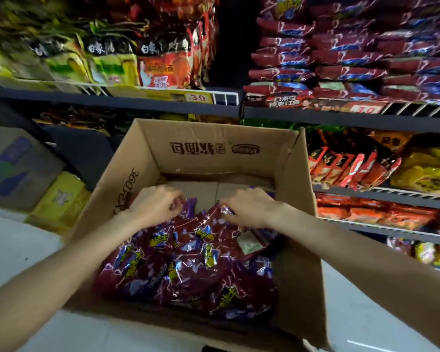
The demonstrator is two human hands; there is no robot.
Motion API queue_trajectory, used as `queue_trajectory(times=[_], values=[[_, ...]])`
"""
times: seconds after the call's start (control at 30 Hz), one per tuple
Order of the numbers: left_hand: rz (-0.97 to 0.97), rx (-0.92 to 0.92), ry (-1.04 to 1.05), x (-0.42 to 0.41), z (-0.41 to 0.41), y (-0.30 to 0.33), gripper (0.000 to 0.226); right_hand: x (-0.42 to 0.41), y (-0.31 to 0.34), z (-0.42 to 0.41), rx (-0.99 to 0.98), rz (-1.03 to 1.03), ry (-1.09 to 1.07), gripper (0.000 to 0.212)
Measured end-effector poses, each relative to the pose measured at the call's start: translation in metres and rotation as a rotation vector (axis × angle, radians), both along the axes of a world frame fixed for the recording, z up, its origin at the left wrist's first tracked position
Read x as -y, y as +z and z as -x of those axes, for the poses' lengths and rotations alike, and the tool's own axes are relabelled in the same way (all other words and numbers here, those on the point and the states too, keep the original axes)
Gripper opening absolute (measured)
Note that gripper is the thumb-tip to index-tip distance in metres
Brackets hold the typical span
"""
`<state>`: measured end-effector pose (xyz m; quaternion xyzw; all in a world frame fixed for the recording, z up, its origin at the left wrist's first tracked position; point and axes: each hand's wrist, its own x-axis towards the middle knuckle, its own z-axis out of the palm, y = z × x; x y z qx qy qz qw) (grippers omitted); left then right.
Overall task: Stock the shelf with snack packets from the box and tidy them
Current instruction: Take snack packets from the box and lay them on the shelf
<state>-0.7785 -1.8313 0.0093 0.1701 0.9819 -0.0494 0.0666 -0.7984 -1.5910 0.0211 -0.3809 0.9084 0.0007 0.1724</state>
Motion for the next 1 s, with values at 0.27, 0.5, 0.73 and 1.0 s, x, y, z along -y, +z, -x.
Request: queue_trajectory(times=[0.27, 0.5, 0.73, 1.0], values=[[0.051, 0.216, -0.091, 0.085, -0.041, -0.025, 0.064, 0.011, -0.052, -0.037, -0.005, -0.436, 0.135, 0.068], [0.435, 0.467, -0.169, 0.093, -0.056, -0.045, 0.101, 0.018, -0.069, -0.029, -0.1, -0.493, 0.032, 0.039], [0.044, 0.44, -0.119, 0.094, -0.047, -0.053, 0.079, 0.027, -0.067, -0.027, -0.144, -0.263, -0.138, 0.031], [-0.326, 0.299, -0.035, 0.088, -0.039, -0.048, 0.037, 0.032, -0.079, -0.039, -0.061, 0.038, -0.277, 0.02]])
